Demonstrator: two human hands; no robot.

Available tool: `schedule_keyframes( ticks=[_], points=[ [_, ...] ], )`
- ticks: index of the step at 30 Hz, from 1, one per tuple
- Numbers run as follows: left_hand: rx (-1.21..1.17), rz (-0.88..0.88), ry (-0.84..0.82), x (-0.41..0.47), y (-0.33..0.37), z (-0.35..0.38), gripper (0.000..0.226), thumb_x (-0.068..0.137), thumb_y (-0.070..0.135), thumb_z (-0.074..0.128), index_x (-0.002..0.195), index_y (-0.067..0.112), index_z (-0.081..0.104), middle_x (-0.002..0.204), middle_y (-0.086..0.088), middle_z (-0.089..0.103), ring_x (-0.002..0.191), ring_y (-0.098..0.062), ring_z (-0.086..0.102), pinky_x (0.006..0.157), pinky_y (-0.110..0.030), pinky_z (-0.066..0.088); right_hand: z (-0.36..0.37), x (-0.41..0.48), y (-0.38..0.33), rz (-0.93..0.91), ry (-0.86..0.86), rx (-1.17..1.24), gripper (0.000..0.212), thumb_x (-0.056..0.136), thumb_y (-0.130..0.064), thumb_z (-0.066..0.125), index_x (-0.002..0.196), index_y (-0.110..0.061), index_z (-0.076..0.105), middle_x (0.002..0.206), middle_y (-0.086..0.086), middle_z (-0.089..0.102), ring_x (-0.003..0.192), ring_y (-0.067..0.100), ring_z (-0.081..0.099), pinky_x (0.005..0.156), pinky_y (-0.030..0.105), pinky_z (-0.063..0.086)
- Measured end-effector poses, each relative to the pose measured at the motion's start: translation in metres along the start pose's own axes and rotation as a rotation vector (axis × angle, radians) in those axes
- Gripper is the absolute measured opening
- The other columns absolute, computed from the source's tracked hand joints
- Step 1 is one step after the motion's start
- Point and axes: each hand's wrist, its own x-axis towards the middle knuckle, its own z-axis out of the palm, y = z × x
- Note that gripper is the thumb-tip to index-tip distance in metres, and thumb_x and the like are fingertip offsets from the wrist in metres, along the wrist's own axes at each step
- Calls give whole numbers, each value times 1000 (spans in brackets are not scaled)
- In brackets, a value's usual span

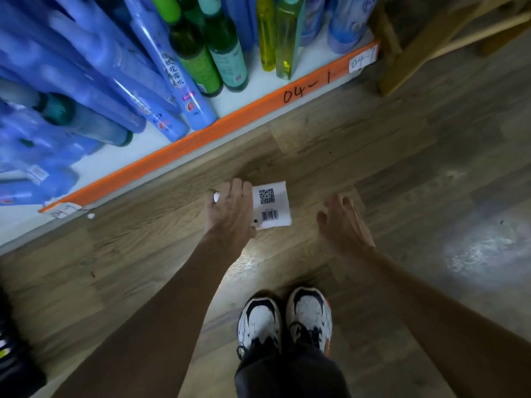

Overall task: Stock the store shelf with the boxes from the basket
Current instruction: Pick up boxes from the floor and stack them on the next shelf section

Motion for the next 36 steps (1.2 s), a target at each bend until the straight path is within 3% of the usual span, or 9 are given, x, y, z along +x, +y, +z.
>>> schedule_keyframes(
  ticks=[7, 14, 19, 23, 26, 29, 36],
  points=[
    [-13, -37, -51, -92, -33, -155, 86, 63, 56, 75, 127, 14, 35, 124, -2, 43, 116, -23, 43, 98, -43, 36, -103, -113, -67, -168, 48, -29, 25, 97, -22, 44, 118, -8, 45, 119, 14, 48, 110, 34, 52, 86, 40, 44],
    [-39, -119, -63, -235, -79, -404, 95, 69, 55, 69, 143, 16, 22, 143, -3, 30, 134, -23, 28, 109, -44, 25, -298, -275, -193, -390, 170, -146, 19, 98, -25, 40, 115, -23, 48, 117, 4, 49, 110, 28, 54, 84, 37, 44],
    [-114, -218, 50, -341, -128, -589, 93, 70, 49, 67, 144, 17, 22, 148, -1, 27, 139, -22, 24, 112, -46, 24, -454, -393, -318, -717, 375, -297, 23, 99, -29, 37, 117, -23, 51, 121, -4, 52, 114, 19, 56, 82, 36, 45],
    [-178, -340, 167, -410, -177, -706, 92, 61, 53, 73, 134, 19, 31, 137, 3, 37, 134, -20, 34, 104, -44, 33, -550, -465, -408, -945, 533, -321, 20, 101, -26, 36, 111, -21, 53, 111, -4, 54, 100, 21, 60, 73, 35, 46],
    [-159, -431, 227, -449, -215, -756, 88, 56, 54, 74, 128, 20, 36, 134, 1, 44, 130, -21, 40, 99, -45, 37, -586, -500, -459, -987, 581, -345, 22, 102, -29, 34, 113, -20, 51, 115, -1, 53, 104, 23, 61, 74, 39, 51],
    [-126, -510, 290, -475, -252, -785, 85, 53, 55, 73, 124, 19, 43, 125, 0, 48, 123, -22, 46, 94, -44, 42, -602, -516, -493, -1073, 646, -439, 22, 102, -26, 34, 113, -18, 51, 112, 1, 53, 102, 20, 61, 73, 36, 50],
    [-216, -663, 332, -502, -329, -798, 86, 55, 58, 71, 125, 19, 39, 125, 1, 46, 122, -20, 44, 96, -41, 40, -608, -520, -557, -1103, 482, -465, 18, 100, -18, 36, 113, -19, 48, 115, 0, 51, 104, 23, 58, 78, 38, 50]
  ],
)
